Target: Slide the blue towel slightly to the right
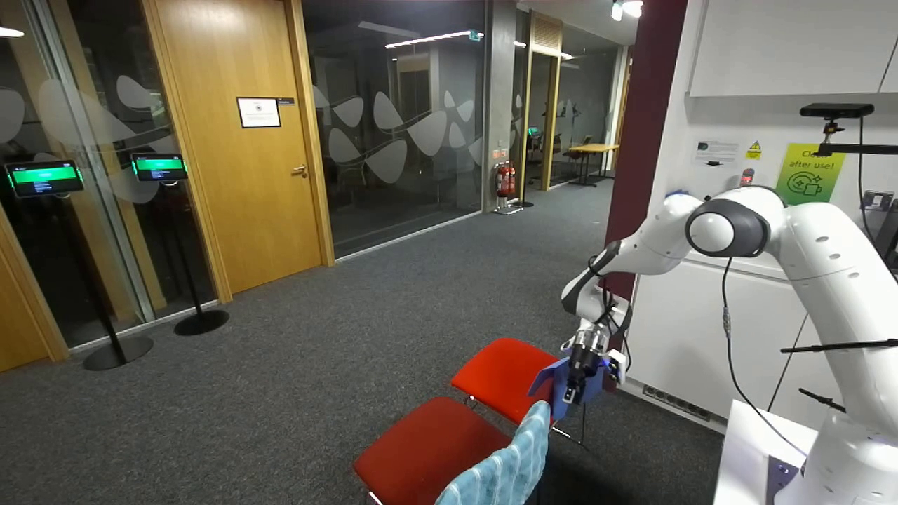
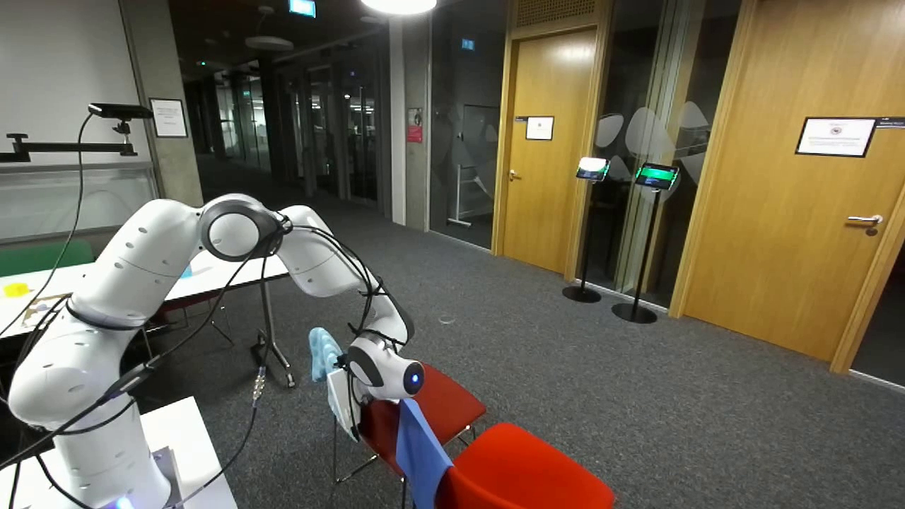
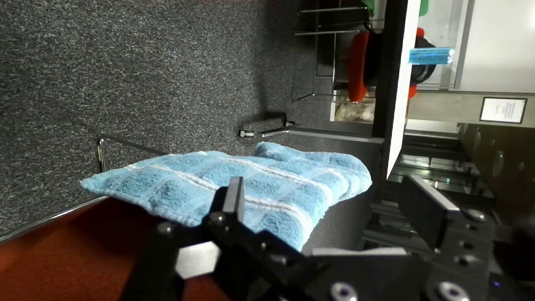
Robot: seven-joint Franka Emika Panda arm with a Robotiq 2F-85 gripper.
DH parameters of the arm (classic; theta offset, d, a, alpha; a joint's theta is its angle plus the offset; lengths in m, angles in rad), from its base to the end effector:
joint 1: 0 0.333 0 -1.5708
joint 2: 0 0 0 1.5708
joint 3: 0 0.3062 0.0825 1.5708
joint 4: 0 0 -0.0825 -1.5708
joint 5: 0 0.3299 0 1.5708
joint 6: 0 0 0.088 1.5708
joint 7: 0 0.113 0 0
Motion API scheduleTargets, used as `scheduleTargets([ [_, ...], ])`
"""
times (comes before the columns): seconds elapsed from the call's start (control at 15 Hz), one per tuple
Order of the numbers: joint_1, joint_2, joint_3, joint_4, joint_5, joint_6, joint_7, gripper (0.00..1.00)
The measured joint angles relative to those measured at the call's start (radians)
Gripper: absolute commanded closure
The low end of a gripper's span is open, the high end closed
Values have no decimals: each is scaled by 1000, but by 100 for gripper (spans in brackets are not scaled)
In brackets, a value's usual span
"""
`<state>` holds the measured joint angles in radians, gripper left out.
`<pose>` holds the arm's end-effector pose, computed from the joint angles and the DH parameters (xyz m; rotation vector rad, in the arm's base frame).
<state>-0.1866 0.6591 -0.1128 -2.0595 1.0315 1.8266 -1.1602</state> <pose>0.4688 -0.0693 0.1323 -2.0842 -0.1031 0.1042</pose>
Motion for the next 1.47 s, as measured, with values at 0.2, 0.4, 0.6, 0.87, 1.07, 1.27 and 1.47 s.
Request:
scheduleTargets([
  [0.2,2,0,4,0,-1,-1,11,0],
  [0.4,2,1,4,0,-1,-1,11,0],
  [0.6,2,2,4,0,-1,-1,11,0],
  [0.87,2,8,4,0,-1,4,10,0],
  [1.07,2,9,4,3,-1,9,9,0],
  [1.27,2,9,4,7,-1,16,-1,0],
  [1.47,1,11,4,13,-1,22,-15,0],
])
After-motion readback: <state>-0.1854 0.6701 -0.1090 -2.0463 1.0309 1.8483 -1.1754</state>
